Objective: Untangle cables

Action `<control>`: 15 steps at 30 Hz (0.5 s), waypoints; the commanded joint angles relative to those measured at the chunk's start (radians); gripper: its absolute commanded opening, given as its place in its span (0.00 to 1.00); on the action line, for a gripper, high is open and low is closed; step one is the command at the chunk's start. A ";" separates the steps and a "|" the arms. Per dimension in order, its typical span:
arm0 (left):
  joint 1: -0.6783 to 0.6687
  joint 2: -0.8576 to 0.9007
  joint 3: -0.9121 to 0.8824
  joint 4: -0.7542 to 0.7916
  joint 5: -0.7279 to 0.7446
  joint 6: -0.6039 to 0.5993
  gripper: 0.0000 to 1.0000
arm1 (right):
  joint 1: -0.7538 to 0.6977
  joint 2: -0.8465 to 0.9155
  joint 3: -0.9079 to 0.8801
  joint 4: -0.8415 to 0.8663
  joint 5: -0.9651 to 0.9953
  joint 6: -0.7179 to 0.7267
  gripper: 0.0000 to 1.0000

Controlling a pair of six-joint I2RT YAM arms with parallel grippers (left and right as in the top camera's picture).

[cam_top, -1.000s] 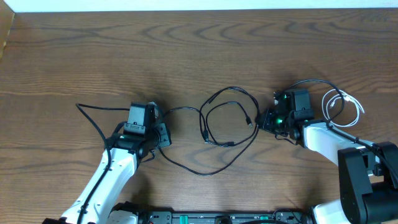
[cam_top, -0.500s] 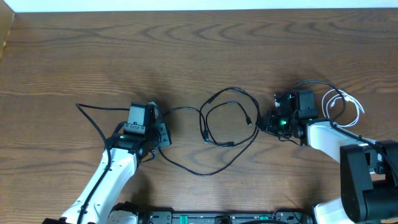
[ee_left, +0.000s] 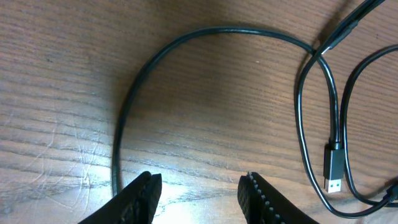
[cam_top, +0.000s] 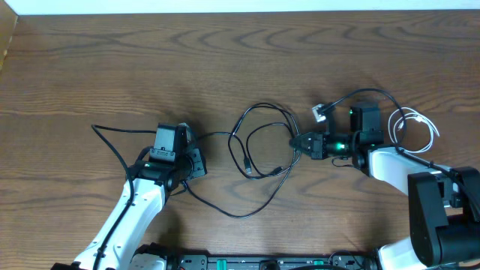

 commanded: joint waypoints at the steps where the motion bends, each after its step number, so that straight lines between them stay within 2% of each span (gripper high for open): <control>1: 0.000 0.007 0.002 -0.004 -0.016 0.009 0.46 | 0.050 0.004 -0.004 0.006 -0.072 -0.048 0.01; 10: 0.000 0.007 0.002 -0.003 0.093 0.024 0.47 | 0.192 0.006 -0.004 0.026 0.108 0.006 0.01; 12: 0.000 0.007 0.002 0.001 0.163 0.086 0.46 | 0.218 0.006 -0.004 0.033 0.159 0.042 0.00; 15: 0.000 0.007 0.002 0.012 0.347 0.226 0.52 | 0.236 0.006 -0.004 0.063 0.179 0.102 0.01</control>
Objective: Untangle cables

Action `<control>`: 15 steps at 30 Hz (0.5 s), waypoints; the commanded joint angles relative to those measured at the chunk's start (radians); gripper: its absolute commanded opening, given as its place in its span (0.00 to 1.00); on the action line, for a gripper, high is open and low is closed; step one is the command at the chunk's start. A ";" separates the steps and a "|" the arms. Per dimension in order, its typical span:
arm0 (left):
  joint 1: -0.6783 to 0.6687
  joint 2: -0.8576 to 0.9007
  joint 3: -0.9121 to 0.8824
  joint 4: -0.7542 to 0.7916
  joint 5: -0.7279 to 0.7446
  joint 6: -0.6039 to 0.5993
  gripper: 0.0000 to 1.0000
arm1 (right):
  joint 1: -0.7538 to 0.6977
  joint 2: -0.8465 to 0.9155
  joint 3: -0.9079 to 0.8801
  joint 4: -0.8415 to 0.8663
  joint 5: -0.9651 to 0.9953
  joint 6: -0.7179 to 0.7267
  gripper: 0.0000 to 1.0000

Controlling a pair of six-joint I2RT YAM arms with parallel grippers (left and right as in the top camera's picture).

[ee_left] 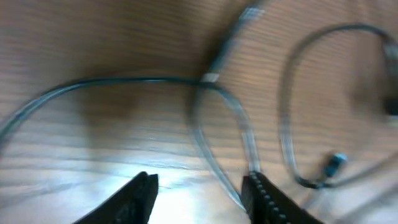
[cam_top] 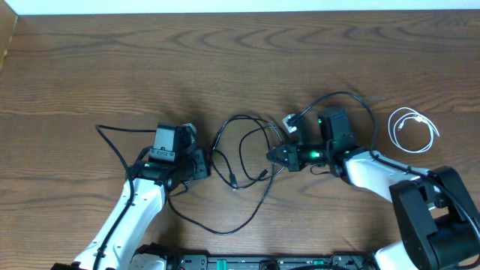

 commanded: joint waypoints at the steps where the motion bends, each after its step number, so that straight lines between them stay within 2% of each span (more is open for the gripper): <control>1: -0.001 0.007 0.002 0.006 0.268 0.207 0.53 | 0.021 0.006 -0.004 0.040 0.051 0.093 0.01; 3: -0.001 0.007 0.002 0.004 0.399 0.305 0.53 | 0.025 0.006 -0.004 0.090 0.047 0.159 0.01; 5: -0.002 0.010 0.002 0.000 0.475 0.343 0.54 | 0.026 0.006 -0.004 0.145 0.036 0.225 0.01; 11: -0.025 0.046 -0.003 -0.003 0.533 0.343 0.55 | 0.026 0.006 -0.004 0.382 -0.076 0.377 0.01; 15: -0.053 0.071 -0.003 0.003 0.566 0.339 0.55 | 0.029 0.006 -0.004 0.406 -0.076 0.435 0.01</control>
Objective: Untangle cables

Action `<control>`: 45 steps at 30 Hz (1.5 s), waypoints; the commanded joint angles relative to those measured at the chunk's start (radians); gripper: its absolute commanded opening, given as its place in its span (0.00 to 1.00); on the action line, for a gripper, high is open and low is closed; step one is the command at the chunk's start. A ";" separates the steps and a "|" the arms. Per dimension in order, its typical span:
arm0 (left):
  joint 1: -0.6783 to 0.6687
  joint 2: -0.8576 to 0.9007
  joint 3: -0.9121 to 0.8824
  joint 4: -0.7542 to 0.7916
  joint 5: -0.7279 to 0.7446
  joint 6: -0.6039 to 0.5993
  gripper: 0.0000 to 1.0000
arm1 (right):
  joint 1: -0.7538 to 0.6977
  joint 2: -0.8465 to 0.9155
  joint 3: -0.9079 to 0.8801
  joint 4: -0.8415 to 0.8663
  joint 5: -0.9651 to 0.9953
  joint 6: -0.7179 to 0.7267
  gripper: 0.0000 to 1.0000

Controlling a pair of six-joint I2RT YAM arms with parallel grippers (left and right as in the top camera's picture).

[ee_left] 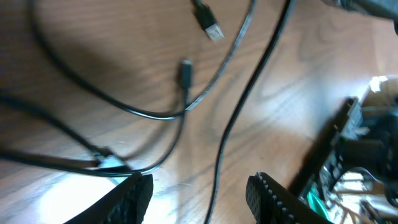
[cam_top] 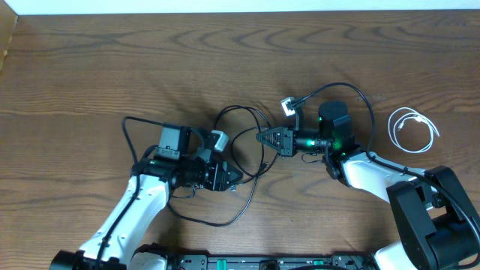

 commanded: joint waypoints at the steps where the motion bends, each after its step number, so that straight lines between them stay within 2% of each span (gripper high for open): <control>1: -0.027 0.022 -0.003 0.003 0.072 0.023 0.55 | 0.008 0.004 0.000 0.006 -0.049 0.104 0.01; 8: -0.078 0.032 -0.003 0.055 0.138 0.016 0.56 | 0.008 0.004 0.000 0.018 -0.137 0.285 0.01; 14: -0.101 0.032 -0.003 0.151 0.174 -0.007 0.58 | 0.008 0.004 0.000 0.131 -0.224 0.410 0.01; 20: -0.117 0.032 -0.003 0.191 0.251 -0.048 0.58 | 0.008 0.004 0.000 0.167 -0.205 0.467 0.01; 27: -0.157 0.032 -0.003 0.194 0.254 -0.048 0.58 | 0.008 0.004 0.000 0.174 -0.180 0.498 0.01; 32: -0.173 0.032 -0.003 0.194 0.254 -0.048 0.58 | 0.008 0.004 0.000 0.258 -0.179 0.542 0.01; 34: -0.173 0.032 -0.003 0.194 0.254 -0.048 0.48 | 0.008 0.004 0.000 0.286 -0.170 0.548 0.01; 37: -0.173 0.032 -0.003 0.193 0.254 -0.048 0.24 | 0.007 0.004 0.000 0.289 -0.146 0.523 0.01; 39: -0.173 0.032 -0.003 0.194 0.254 -0.048 0.13 | 0.007 0.004 0.000 0.286 -0.135 0.471 0.01; 42: -0.173 0.032 -0.003 0.193 0.245 -0.053 0.13 | 0.006 0.004 0.000 0.272 -0.135 0.377 0.01; 45: -0.173 0.032 -0.003 0.194 0.245 -0.117 0.12 | 0.003 0.004 0.000 0.180 -0.113 0.286 0.01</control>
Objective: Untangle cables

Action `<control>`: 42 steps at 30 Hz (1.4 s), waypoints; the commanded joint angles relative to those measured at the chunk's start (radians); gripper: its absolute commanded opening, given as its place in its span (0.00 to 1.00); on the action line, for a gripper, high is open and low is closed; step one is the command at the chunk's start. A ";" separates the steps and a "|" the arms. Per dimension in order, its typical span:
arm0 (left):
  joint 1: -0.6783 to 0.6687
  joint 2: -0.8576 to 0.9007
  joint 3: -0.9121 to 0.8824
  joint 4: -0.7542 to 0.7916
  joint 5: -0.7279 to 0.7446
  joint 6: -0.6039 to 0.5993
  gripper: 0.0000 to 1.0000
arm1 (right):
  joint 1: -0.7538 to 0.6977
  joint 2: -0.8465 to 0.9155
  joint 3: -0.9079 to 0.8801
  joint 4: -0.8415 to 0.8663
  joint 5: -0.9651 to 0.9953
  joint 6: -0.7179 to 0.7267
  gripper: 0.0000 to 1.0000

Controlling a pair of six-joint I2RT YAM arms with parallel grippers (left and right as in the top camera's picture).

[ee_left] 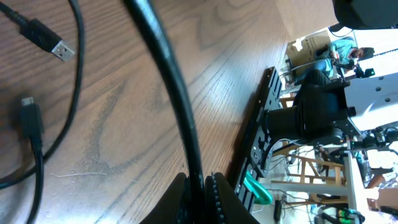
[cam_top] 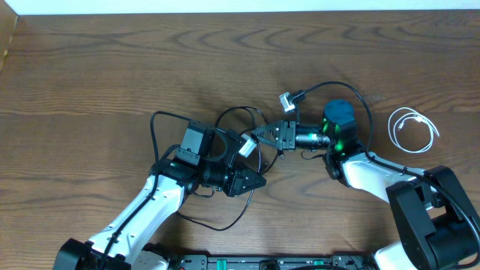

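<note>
A tangle of black cables [cam_top: 225,120] lies at the table's middle, between my two arms. My left gripper [cam_top: 255,182] is shut on one thick black cable [ee_left: 168,68], which runs up from between the fingers [ee_left: 180,190]. To its left lie a USB plug [ee_left: 50,40] and a smaller plug [ee_left: 30,118]. My right gripper [cam_top: 259,134] points left into the tangle, its fingers meeting at a tip on a black strand. A white-tipped plug [cam_top: 286,100] lies just behind it, and another white connector [cam_top: 246,146] sits between the grippers.
A coiled white cable [cam_top: 412,129] lies apart at the right. The table's front edge with a black mounting rail [ee_left: 261,149] is close to my left gripper. Another black cable loops out left of the left arm [cam_top: 154,124].
My left gripper has moved right toward the front edge and is now shut on a thick black cable; it was open. The right gripper has edged slightly further left.
At first the arms were far apart, the left gripper open over a cable loop, the right gripper at the tangle's right. The right gripper and the tangle then stood further left each time. The left gripper moved right under the tangle and now grips a cable.
</note>
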 commanded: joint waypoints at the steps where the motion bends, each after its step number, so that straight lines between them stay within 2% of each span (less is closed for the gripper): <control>1: -0.004 0.006 -0.003 0.001 0.012 -0.074 0.12 | -0.003 0.002 0.001 -0.095 0.053 -0.168 0.02; 2: -0.004 0.006 -0.003 0.000 0.014 -0.103 0.08 | -0.007 0.002 0.001 -0.137 0.077 -0.196 0.02; 4: -0.003 0.004 -0.003 0.002 0.014 -0.143 0.08 | -0.014 0.002 0.001 -0.224 0.132 -0.253 0.06; 6: -0.004 0.000 -0.002 0.002 0.015 -0.150 0.08 | -0.022 0.002 0.001 -0.293 0.181 -0.312 0.25; 9: 0.000 -0.013 0.000 0.005 0.045 -0.151 0.07 | -0.026 0.002 0.001 -0.362 0.229 -0.392 0.64; 10: 0.002 -0.019 0.003 0.006 0.061 -0.161 0.08 | -0.026 0.002 0.001 -0.376 0.239 -0.412 0.71; 12: 0.013 -0.032 0.013 0.016 0.096 -0.183 0.08 | -0.026 0.002 0.001 -0.410 0.272 -0.442 0.78; 15: 0.036 -0.061 0.025 0.088 0.168 -0.263 0.08 | -0.023 0.002 0.001 -0.463 0.337 -0.459 0.83; 21: 0.095 -0.154 0.027 0.452 0.277 -0.585 0.07 | -0.022 0.002 0.000 -0.574 0.467 -0.486 0.88; 24: 0.125 -0.209 0.027 0.703 0.280 -0.786 0.07 | -0.016 0.002 0.000 -0.621 0.534 -0.494 0.89; 27: 0.164 -0.258 0.027 1.030 0.267 -1.002 0.08 | -0.003 0.002 0.000 -0.656 0.629 -0.493 0.89; 31: 0.237 -0.309 0.027 1.442 0.180 -1.279 0.08 | 0.019 0.002 0.000 -0.695 0.767 -0.493 0.92; 33: 0.280 -0.335 0.027 1.581 0.124 -1.368 0.08 | 0.027 0.002 0.000 -0.698 0.782 -0.493 0.93; 36: 0.343 -0.376 0.026 1.664 0.068 -1.427 0.07 | 0.031 0.002 0.000 -0.698 0.782 -0.493 0.93; 42: 0.438 -0.407 0.026 1.622 0.108 -1.439 0.08 | 0.031 0.002 0.000 -0.689 0.740 -0.529 0.99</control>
